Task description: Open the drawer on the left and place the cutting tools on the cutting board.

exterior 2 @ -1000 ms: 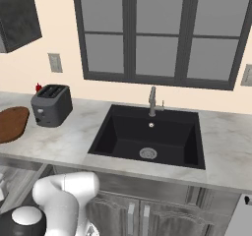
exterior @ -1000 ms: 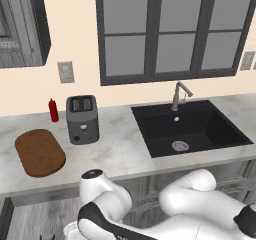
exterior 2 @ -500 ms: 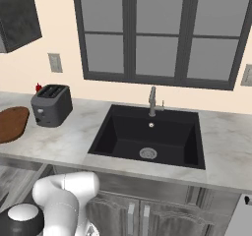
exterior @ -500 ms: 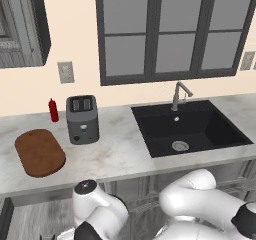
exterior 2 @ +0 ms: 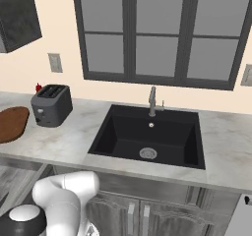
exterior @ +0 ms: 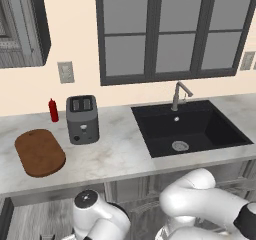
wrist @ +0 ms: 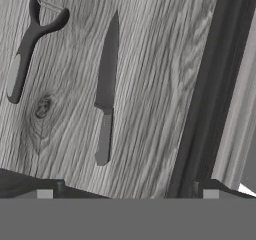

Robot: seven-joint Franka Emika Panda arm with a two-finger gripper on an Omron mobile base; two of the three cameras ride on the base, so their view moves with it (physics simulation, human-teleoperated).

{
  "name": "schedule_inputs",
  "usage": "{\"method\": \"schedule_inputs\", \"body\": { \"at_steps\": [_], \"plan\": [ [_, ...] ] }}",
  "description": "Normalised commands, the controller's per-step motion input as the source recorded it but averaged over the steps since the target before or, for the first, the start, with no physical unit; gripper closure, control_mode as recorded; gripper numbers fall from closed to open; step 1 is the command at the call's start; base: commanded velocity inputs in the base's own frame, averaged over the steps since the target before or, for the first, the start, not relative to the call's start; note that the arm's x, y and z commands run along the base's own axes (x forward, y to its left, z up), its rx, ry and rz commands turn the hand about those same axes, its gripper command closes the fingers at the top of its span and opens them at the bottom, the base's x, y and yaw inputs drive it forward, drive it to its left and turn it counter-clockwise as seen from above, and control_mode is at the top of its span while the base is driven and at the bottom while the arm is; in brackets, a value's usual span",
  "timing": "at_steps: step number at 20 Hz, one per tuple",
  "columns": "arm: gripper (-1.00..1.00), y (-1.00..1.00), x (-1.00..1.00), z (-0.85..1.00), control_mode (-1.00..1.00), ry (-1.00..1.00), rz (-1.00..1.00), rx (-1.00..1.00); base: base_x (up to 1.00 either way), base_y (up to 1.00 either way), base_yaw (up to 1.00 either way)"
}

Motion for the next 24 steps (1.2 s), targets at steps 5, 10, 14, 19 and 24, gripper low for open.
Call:
{"method": "schedule_inputs", "body": {
  "at_steps": [5,10,14,19,24],
  "plan": [
    [-1.0,0.0,0.0,-0.05,-1.0,0.11,0.0,0.0,0.0,0.0,0.0],
    [-1.0,0.0,0.0,-0.28,-1.0,0.11,0.0,0.0,0.0,0.0,0.0],
    [-1.0,0.02,0.0,-0.26,-1.0,0.01,0.0,0.0,0.0,0.0,0.0],
    [-1.0,0.09,0.0,-0.17,-1.0,0.0,0.0,0.0,0.0,0.0,0.0],
    [-1.0,0.17,0.0,-0.05,-1.0,0.0,0.0,0.0,0.0,0.0,0.0]
  ]
}}
